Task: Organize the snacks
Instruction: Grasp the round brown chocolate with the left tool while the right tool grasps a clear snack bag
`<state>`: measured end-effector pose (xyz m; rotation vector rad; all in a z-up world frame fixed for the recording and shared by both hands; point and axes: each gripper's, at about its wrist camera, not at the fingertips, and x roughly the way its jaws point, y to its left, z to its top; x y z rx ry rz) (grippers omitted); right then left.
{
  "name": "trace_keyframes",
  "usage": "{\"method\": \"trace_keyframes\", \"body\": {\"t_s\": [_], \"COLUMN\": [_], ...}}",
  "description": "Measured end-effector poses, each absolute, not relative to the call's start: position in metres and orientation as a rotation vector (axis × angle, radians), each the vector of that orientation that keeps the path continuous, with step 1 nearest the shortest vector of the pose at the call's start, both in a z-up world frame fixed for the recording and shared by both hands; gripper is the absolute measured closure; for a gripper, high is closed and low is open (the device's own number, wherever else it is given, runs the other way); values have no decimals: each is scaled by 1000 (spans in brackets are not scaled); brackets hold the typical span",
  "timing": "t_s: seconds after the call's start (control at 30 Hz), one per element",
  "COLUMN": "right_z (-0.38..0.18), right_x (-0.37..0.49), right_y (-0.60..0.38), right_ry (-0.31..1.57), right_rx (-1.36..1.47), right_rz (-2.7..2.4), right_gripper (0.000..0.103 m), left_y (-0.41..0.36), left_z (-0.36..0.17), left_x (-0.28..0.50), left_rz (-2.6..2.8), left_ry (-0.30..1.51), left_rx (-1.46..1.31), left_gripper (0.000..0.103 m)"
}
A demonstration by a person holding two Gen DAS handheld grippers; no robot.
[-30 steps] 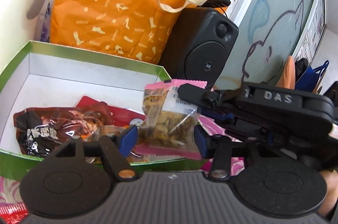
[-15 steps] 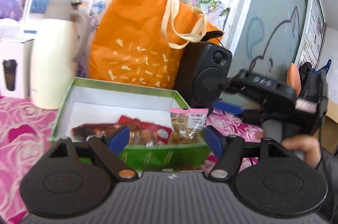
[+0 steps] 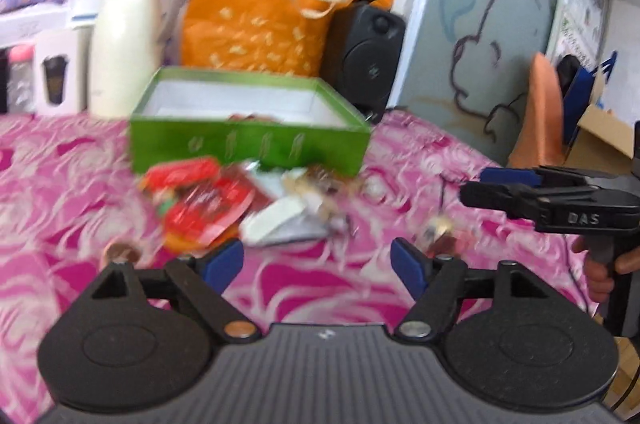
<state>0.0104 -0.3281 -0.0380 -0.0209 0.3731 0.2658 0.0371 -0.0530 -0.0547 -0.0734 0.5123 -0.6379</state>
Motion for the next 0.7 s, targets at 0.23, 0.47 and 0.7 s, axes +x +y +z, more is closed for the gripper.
{"method": "trace_keyframes", "body": {"t_s": [0.23,0.47,0.7], "right_z": [-48,-55,-64], "right_x": [11,21,45], "right_y": [-319,-315,-309], "right_ry": [413,445,502], "right_rx": [-54,-260,-468], "right_rz": [267,315,385], "right_gripper": [0,0,0], "left_y": [-17,2,-2], "left_z": [-59,-66,-86], "left_x": [56,97,121], "left_rz": [-466,-413,-480], "left_ry": [520,534,627], "left_rx": [-80,13,-27], "left_gripper": [29,25,27]}}
